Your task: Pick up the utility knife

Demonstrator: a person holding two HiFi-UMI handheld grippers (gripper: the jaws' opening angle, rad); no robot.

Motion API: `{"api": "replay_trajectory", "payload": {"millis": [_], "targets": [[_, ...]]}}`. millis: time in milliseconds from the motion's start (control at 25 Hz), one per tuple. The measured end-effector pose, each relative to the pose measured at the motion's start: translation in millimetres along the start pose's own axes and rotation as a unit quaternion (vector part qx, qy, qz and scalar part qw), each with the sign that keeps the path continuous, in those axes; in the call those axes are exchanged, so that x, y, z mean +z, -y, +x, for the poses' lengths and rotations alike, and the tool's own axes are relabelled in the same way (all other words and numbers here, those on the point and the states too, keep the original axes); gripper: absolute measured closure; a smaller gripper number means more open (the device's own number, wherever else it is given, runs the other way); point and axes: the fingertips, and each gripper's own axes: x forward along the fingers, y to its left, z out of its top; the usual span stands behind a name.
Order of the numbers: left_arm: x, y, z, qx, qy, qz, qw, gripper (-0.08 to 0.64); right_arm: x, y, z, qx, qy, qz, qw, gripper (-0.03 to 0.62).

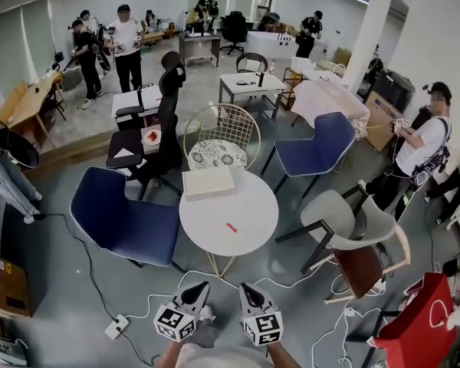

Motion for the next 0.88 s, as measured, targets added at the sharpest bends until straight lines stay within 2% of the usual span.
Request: {"api": "replay_trajectory", "payload": {"millis": [240, 440, 880], "targets": [[27, -47, 35, -0.017, -0.002, -0.001, 0.9998, 0.548, 32, 16, 56, -0.016, 0.000, -0.008, 1.000, 0.575], [42, -71, 59, -0.038, -0.004, 0.011, 0.9992, 0.548, 45, 27, 85, -0.035, 0.005, -0.006, 0.999, 0.575], [29, -88, 75, -0.056, -0.030, -0.007, 0.9979, 0.548, 31, 35, 102, -0.055, -0.022, 0.011, 0.998, 0.575]]}}
